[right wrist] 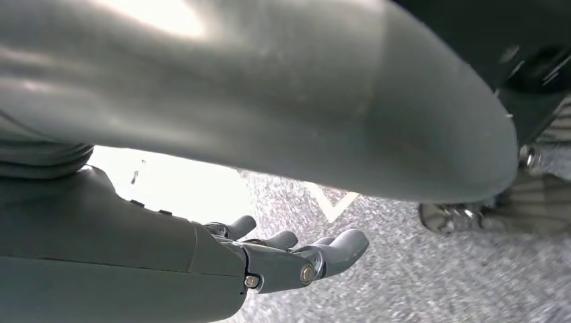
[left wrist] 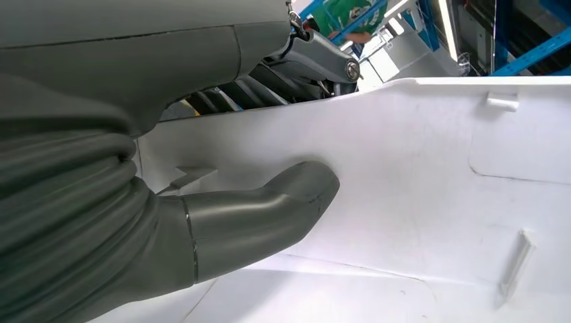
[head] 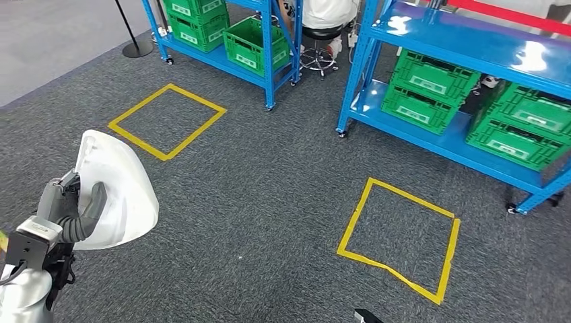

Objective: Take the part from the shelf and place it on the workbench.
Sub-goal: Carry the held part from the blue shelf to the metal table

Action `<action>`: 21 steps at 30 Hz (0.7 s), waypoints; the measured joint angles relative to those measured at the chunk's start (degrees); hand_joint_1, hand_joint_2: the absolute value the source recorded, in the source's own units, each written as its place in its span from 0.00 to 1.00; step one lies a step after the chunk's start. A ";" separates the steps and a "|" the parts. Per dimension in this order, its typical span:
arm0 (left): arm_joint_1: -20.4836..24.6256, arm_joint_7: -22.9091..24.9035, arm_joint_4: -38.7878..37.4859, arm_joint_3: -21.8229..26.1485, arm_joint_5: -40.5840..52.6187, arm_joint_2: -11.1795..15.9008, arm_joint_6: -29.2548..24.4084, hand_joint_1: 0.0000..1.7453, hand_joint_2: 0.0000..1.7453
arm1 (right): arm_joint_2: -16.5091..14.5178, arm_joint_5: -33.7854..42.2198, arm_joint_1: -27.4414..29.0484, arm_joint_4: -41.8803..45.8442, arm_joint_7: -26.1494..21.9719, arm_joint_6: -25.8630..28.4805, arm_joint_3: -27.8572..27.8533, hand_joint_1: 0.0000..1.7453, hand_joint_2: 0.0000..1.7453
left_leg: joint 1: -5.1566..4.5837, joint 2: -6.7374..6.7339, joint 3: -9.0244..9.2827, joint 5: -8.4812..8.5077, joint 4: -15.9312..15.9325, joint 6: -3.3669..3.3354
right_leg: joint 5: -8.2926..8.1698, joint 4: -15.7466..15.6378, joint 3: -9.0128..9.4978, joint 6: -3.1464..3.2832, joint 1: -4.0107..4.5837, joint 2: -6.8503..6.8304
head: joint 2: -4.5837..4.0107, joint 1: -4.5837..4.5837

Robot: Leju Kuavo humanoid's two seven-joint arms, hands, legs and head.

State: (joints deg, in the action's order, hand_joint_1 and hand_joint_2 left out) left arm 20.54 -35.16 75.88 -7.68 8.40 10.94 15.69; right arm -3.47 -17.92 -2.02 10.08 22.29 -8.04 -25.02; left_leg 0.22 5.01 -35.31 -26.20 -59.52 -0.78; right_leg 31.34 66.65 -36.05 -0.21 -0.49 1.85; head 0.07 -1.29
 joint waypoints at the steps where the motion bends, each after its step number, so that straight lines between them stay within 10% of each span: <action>1: 0.59 -0.16 -0.51 -0.13 0.10 -0.22 0.37 1.00 1.00 | -0.04 0.38 -0.03 0.01 -0.04 0.06 -0.04 0.00 0.00 | -0.04 0.76 -0.09 0.09 -0.08 0.22 | -1.38 -3.60 1.58 0.18 0.03 1.06 | 0.00 0.02; 5: 3.49 -1.05 -3.53 -1.49 0.15 -0.89 1.52 1.00 1.00 | -0.26 1.62 -0.08 0.01 -0.42 0.16 -0.30 0.00 0.00 | 0.13 3.13 -0.69 0.79 0.36 1.67 | -2.50 -7.23 3.08 0.94 0.25 0.77 | 0.00 0.03; 10: 5.47 -1.01 -5.48 -3.31 0.18 -2.54 0.34 1.00 1.00 | -0.42 1.88 0.31 0.01 -0.35 0.67 -0.64 0.00 0.00 | -0.11 -3.63 -5.76 -5.23 -10.36 2.70 | -3.24 -8.38 3.38 2.39 0.17 -2.63 | 0.00 0.54; 12: 5.31 -0.92 -5.82 -3.63 0.17 -2.86 -0.29 1.00 1.00 | -0.41 1.75 0.64 0.00 -0.34 0.76 -0.66 0.00 0.00 | 0.15 -4.45 -7.68 -6.69 -14.99 3.05 | -3.13 -8.35 3.36 2.44 0.21 -4.08 | 0.00 0.56; 18: 5.20 -1.22 -6.21 -3.74 0.10 -2.65 -0.96 1.00 1.00 | -0.35 1.27 0.82 0.01 -0.45 0.74 -0.66 0.00 0.00 | -0.34 -9.80 1.00 -0.55 0.50 2.00 | -2.15 -7.94 4.07 1.23 0.74 -8.02 | 0.00 0.43; 21: 5.03 -1.40 -6.19 -3.75 0.10 -2.29 -1.08 1.00 1.00 | -0.32 1.20 0.76 0.01 -0.33 0.74 -0.67 0.00 0.00 | -0.46 -7.72 0.91 -0.32 0.89 0.87 | -1.61 -7.72 4.44 0.28 0.58 -8.75 | 0.00 0.26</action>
State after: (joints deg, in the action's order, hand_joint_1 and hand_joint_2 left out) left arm 25.57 -36.56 69.69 -11.43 8.50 8.65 14.61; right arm -3.79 -16.72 -1.27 10.09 21.95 -7.30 -25.69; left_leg -0.24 -2.71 -34.41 -26.51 -58.63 0.09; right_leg 29.72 58.93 -31.60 0.06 0.10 -6.90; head 0.07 -1.03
